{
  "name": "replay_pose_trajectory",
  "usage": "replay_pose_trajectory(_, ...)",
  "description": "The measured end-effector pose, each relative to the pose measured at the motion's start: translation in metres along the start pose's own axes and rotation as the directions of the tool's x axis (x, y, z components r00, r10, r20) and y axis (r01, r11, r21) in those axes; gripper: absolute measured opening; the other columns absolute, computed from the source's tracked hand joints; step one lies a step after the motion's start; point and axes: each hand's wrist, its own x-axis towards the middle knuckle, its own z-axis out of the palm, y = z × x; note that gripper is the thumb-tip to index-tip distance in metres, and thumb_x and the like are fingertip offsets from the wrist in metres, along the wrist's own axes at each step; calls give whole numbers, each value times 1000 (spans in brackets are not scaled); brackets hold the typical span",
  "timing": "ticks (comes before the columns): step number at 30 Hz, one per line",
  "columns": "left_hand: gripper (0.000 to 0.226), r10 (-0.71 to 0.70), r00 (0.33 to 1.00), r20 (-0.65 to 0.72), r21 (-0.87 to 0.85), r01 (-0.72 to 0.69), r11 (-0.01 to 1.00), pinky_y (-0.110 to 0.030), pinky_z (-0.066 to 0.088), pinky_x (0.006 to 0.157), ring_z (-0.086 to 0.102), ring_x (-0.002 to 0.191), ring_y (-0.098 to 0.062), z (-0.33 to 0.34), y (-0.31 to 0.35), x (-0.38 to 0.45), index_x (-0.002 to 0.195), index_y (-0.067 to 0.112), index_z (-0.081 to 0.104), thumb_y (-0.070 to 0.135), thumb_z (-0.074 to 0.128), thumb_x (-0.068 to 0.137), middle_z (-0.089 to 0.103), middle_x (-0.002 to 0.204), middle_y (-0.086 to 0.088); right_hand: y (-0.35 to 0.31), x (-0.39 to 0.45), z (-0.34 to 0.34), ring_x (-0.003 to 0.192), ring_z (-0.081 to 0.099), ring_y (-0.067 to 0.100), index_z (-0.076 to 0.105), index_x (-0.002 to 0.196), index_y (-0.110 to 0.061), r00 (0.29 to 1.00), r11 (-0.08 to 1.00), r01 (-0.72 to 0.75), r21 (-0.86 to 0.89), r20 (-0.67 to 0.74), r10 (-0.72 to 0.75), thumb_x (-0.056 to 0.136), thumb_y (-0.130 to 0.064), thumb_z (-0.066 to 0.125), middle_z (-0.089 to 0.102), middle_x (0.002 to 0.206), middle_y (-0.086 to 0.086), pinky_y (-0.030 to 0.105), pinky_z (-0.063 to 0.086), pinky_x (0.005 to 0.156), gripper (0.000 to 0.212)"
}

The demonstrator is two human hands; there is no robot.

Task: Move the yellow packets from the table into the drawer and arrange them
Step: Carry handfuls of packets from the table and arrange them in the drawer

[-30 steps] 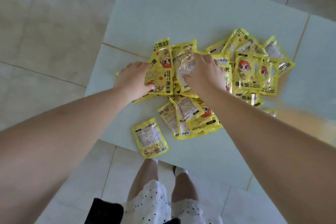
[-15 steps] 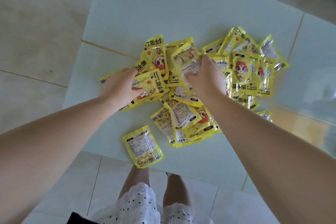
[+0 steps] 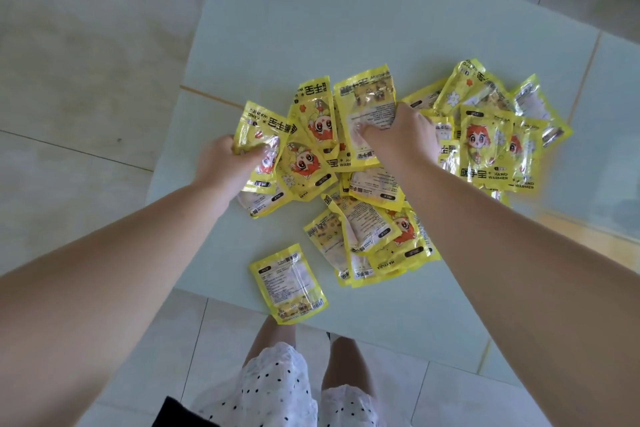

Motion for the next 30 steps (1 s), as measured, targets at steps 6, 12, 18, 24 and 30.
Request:
replay_pose_trajectory(6, 51, 222, 975, -15, 260, -211, 942, -38, 49, 91, 61, 107, -25, 16, 2, 1, 113, 19, 65, 50, 61, 73, 68, 117, 0, 1, 9, 7, 115, 48, 26, 56, 102, -13, 1000, 997, 14, -79, -25, -16, 82, -44, 63, 59, 102, 3, 43, 34, 103, 38)
replay_pose_trajectory(12, 39, 360, 933, 8, 596, -294, 748, -41, 31, 97, 43, 121, -28, 29, 4, -3, 107, 10, 68, 38, 69, 81, 60, 123, -3, 2, 13, 11, 119, 46, 26, 57, 107, -12, 996, 996, 33, -81, -79, -39, 81, -41, 66, 59, 117, 6, 44, 31, 106, 40)
replay_pose_trajectory(18, 29, 356, 934, 13, 474, -319, 821, -35, 34, 85, 51, 94, -26, 27, 7, -5, 92, 6, 64, 33, 68, 84, 55, 96, -4, 2, 18, 13, 115, 49, 23, 51, 119, -20, 993, 1000, 30, -9, -114, -31, 78, -36, 67, 60, 103, -3, 46, 29, 108, 47)
replay_pose_trajectory(24, 19, 279, 960, -30, 185, -269, 945, -31, 42, 73, 58, 89, -22, 16, 14, -10, 94, 12, 70, 25, 73, 80, 64, 95, -3, -4, 21, 14, 128, 38, 27, 53, 119, -16, 998, 994, -12, -105, -62, 6, 77, -48, 67, 52, 128, 5, 47, 25, 111, 55)
replay_pose_trajectory(30, 11, 71, 996, 46, -137, -64, 988, -51, 56, 80, 69, 86, -34, 6, 19, -10, 80, 20, 68, 16, 77, 75, 73, 85, -8, -4, 16, 22, 140, 22, 28, 45, 132, -20, 998, 983, -22, -182, -60, 11, 76, -56, 65, 34, 146, 7, 49, 16, 115, 69)
